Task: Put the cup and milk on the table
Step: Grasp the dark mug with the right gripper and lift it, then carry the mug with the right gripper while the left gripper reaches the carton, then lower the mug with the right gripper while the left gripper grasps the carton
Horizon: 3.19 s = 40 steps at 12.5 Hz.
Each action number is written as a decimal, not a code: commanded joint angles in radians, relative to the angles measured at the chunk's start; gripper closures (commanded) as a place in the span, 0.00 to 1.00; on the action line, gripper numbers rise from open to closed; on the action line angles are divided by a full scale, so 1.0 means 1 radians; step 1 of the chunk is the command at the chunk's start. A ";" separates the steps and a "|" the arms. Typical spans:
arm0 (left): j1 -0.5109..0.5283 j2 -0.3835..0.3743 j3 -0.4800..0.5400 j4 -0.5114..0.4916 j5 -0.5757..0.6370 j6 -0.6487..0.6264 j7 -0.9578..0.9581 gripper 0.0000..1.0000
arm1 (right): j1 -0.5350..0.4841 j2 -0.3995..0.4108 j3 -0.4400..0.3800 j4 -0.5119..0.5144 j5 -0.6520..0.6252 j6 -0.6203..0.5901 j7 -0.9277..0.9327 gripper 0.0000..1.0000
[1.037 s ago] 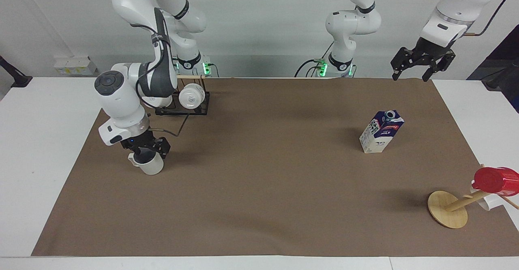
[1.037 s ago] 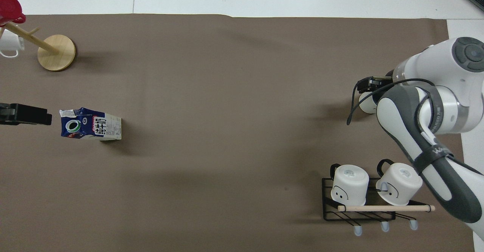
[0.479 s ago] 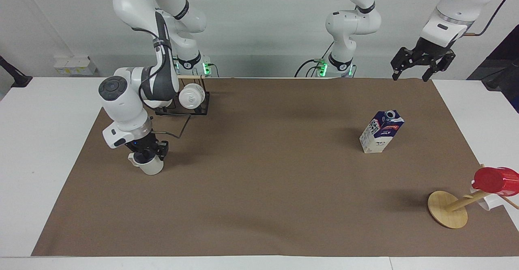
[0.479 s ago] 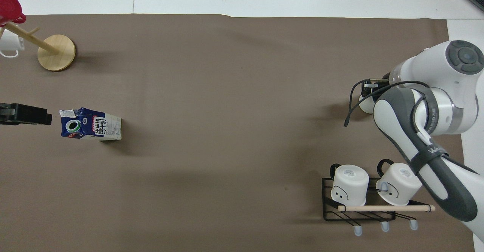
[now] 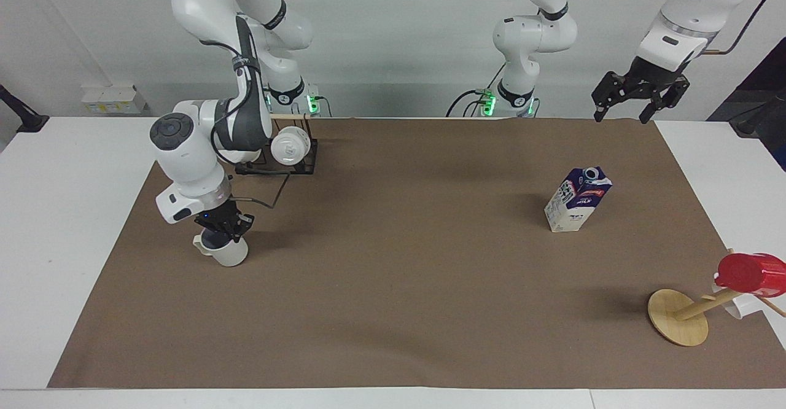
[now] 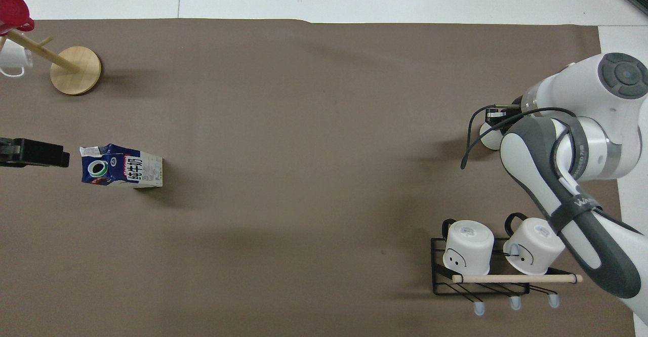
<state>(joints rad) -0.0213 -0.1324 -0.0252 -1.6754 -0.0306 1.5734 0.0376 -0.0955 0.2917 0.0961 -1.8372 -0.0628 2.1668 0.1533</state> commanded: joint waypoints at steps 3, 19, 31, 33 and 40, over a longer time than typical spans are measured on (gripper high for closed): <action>-0.006 -0.004 0.005 0.014 0.018 -0.016 -0.010 0.00 | 0.022 -0.051 0.011 0.010 0.020 -0.060 -0.011 1.00; -0.019 -0.141 0.005 -0.466 0.020 0.359 -0.002 0.00 | 0.545 -0.037 0.011 0.269 -0.002 -0.289 0.589 1.00; -0.017 -0.041 0.005 -0.560 0.021 0.631 0.010 0.00 | 0.645 0.086 0.013 0.121 -0.059 -0.019 0.773 1.00; -0.011 -0.032 0.005 -0.555 0.023 0.634 0.010 0.00 | 0.645 0.078 0.013 0.101 -0.057 -0.016 0.775 0.93; 0.009 -0.018 0.007 -0.538 0.023 0.658 0.039 0.37 | 0.634 0.023 0.008 0.121 -0.054 -0.034 0.783 0.00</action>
<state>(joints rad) -0.0179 -0.1585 -0.0224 -2.2192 -0.0244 2.2084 0.0629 0.5533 0.3780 0.1053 -1.6980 -0.1087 2.1330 0.9185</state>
